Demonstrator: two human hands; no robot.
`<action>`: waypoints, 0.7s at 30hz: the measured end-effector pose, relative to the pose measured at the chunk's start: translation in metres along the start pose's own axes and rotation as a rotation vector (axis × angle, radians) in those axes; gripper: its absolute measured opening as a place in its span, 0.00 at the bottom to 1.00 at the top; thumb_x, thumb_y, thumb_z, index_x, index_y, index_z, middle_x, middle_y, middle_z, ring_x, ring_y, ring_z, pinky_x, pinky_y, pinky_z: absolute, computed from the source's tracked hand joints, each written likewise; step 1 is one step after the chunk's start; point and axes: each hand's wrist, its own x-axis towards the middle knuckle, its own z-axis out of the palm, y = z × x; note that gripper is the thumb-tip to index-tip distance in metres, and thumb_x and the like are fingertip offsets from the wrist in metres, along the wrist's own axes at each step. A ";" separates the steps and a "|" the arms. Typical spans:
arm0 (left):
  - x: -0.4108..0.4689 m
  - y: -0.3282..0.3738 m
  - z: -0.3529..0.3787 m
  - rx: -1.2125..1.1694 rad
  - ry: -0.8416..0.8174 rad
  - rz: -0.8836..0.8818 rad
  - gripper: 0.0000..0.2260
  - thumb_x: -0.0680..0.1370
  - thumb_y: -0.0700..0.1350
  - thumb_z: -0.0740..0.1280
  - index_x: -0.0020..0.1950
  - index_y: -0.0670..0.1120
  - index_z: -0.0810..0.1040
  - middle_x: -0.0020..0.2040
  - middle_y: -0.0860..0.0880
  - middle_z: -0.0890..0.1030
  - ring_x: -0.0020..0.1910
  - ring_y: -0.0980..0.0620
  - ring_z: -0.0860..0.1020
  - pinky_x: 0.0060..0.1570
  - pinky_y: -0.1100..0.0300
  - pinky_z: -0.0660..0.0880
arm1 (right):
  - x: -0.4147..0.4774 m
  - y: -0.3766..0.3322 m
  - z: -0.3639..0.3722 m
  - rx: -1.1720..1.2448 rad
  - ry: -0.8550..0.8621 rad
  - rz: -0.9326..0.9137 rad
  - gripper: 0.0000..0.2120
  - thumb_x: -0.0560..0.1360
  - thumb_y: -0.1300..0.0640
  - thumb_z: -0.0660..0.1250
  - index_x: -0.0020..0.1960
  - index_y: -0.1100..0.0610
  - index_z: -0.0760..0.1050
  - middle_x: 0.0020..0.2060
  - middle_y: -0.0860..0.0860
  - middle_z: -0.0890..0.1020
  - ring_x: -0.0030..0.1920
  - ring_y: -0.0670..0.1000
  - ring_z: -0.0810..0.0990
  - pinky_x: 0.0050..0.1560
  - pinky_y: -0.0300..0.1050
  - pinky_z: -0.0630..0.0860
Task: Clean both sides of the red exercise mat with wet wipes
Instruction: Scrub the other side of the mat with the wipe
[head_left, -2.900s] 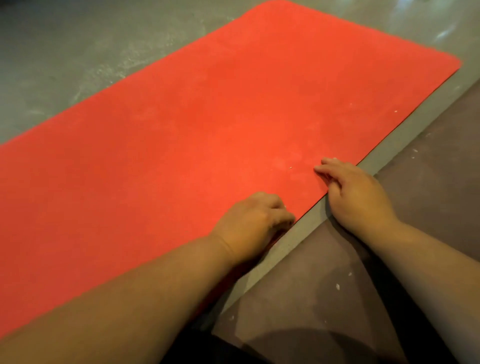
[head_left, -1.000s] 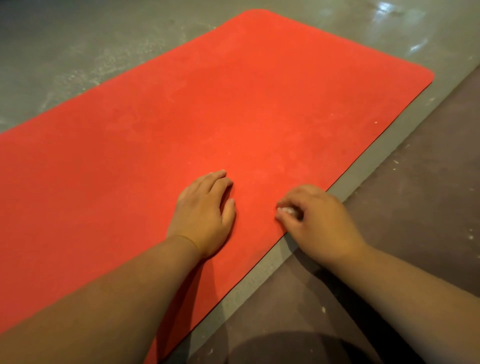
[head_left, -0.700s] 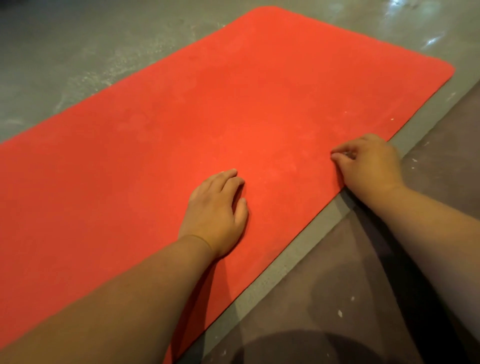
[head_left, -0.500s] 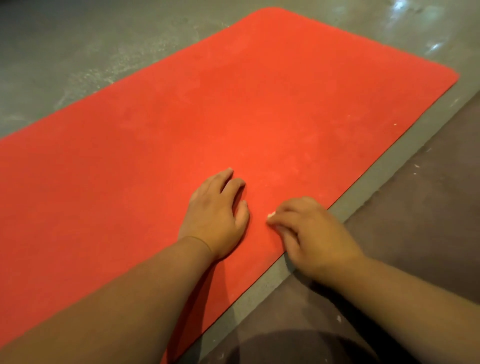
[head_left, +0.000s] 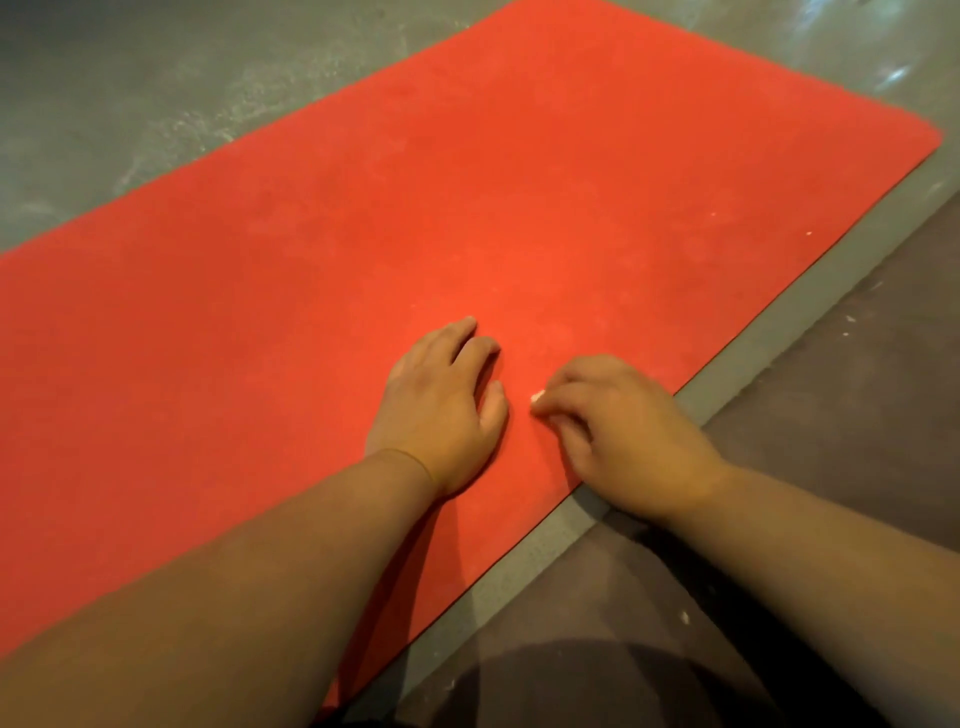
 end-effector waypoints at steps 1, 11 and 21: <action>0.000 0.001 0.000 0.000 -0.002 0.001 0.23 0.73 0.55 0.54 0.62 0.48 0.76 0.70 0.45 0.71 0.67 0.44 0.69 0.67 0.49 0.66 | -0.003 -0.002 -0.004 0.017 -0.075 -0.090 0.06 0.71 0.61 0.67 0.45 0.55 0.83 0.41 0.51 0.81 0.44 0.54 0.79 0.47 0.42 0.72; 0.001 0.001 0.001 -0.002 -0.001 0.000 0.22 0.73 0.54 0.54 0.62 0.49 0.76 0.70 0.46 0.71 0.67 0.44 0.70 0.66 0.49 0.66 | 0.072 0.051 -0.007 -0.097 0.099 0.332 0.08 0.74 0.59 0.66 0.50 0.58 0.82 0.49 0.58 0.79 0.51 0.59 0.76 0.50 0.48 0.69; 0.001 0.000 0.001 -0.004 0.005 0.006 0.22 0.73 0.53 0.54 0.62 0.48 0.75 0.70 0.46 0.71 0.67 0.45 0.69 0.66 0.50 0.65 | 0.081 0.071 -0.019 -0.098 0.118 0.323 0.07 0.75 0.56 0.67 0.49 0.57 0.82 0.48 0.58 0.77 0.51 0.58 0.75 0.46 0.45 0.64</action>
